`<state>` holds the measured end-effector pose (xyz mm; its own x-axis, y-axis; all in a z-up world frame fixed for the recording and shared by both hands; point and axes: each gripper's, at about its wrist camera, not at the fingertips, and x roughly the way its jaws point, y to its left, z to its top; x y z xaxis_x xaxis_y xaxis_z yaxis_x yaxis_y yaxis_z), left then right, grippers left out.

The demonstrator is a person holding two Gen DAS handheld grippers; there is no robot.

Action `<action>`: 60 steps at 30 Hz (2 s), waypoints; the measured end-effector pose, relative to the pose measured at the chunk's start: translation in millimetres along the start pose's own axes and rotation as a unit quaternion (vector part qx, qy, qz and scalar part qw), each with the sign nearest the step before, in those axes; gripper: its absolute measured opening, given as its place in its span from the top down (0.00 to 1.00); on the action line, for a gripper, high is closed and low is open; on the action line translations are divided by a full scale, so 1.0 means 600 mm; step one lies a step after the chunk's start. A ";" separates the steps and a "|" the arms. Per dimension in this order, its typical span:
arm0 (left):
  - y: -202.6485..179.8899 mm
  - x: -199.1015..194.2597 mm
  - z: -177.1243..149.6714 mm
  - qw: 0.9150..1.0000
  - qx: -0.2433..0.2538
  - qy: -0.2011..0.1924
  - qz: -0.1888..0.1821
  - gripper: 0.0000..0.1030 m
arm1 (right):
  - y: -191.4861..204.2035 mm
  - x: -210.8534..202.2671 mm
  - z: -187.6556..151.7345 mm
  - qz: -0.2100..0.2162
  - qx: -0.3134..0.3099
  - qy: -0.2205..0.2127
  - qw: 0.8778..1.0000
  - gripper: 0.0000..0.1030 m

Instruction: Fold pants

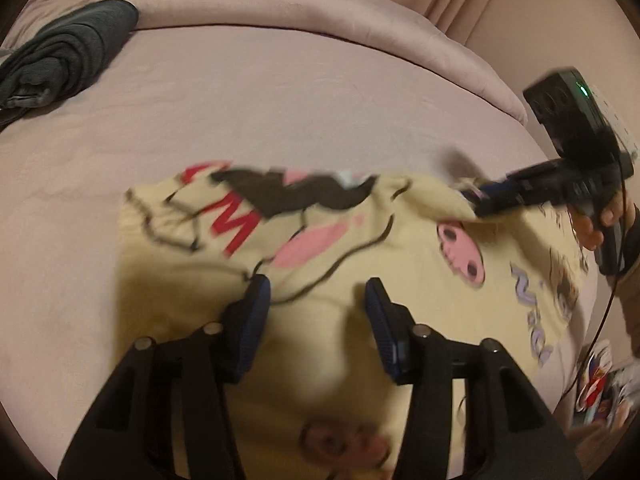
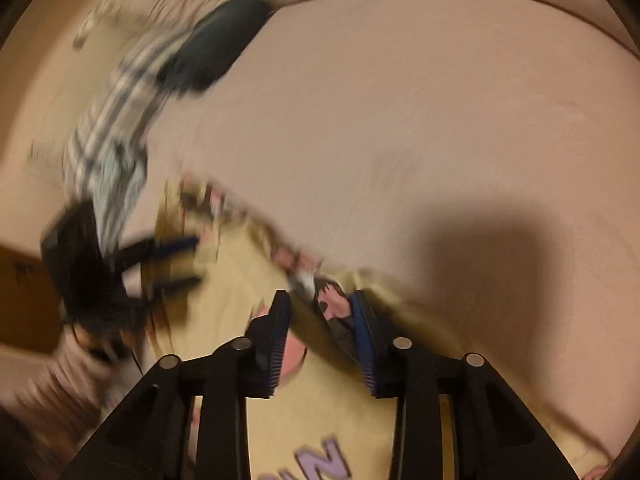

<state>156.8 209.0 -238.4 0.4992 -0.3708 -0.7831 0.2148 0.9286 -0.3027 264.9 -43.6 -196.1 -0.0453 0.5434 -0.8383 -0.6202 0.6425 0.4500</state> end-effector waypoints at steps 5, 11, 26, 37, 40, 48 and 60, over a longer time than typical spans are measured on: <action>0.015 -0.014 -0.029 1.000 0.001 -0.013 -0.003 0.53 | 0.005 -0.001 -0.055 0.002 -0.033 0.017 0.999 0.67; 0.016 -0.012 -0.030 1.000 0.006 -0.013 0.001 0.53 | -0.028 0.001 -0.019 0.030 0.038 -0.022 0.999 0.66; 0.048 -0.018 -0.033 1.000 0.001 -0.002 -0.006 0.82 | -0.050 0.037 0.102 -0.050 0.023 -0.044 0.998 0.92; 0.007 -0.058 -0.001 1.000 0.003 -0.027 0.014 0.44 | -0.079 -0.111 0.044 -0.065 0.068 -0.170 0.981 0.72; -0.010 -0.044 0.007 0.999 -0.001 -0.033 0.006 0.40 | -0.058 -0.121 -0.033 -0.077 0.048 -0.186 0.978 0.72; -0.013 -0.005 -0.031 0.995 0.053 -0.005 0.083 0.40 | -0.020 -0.041 -0.251 -0.232 0.053 -0.132 0.962 0.72; -0.068 -0.095 -0.036 0.998 0.012 -0.002 0.062 0.29 | -0.125 -0.218 -0.524 -0.084 0.273 -0.318 0.904 0.51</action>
<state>101.2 192.6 -193.3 0.5261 -0.2530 -0.8120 0.1718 0.9667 -0.1899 71.0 -332.8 -217.0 0.5809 0.5015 -0.6412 -0.0884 0.8219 0.5627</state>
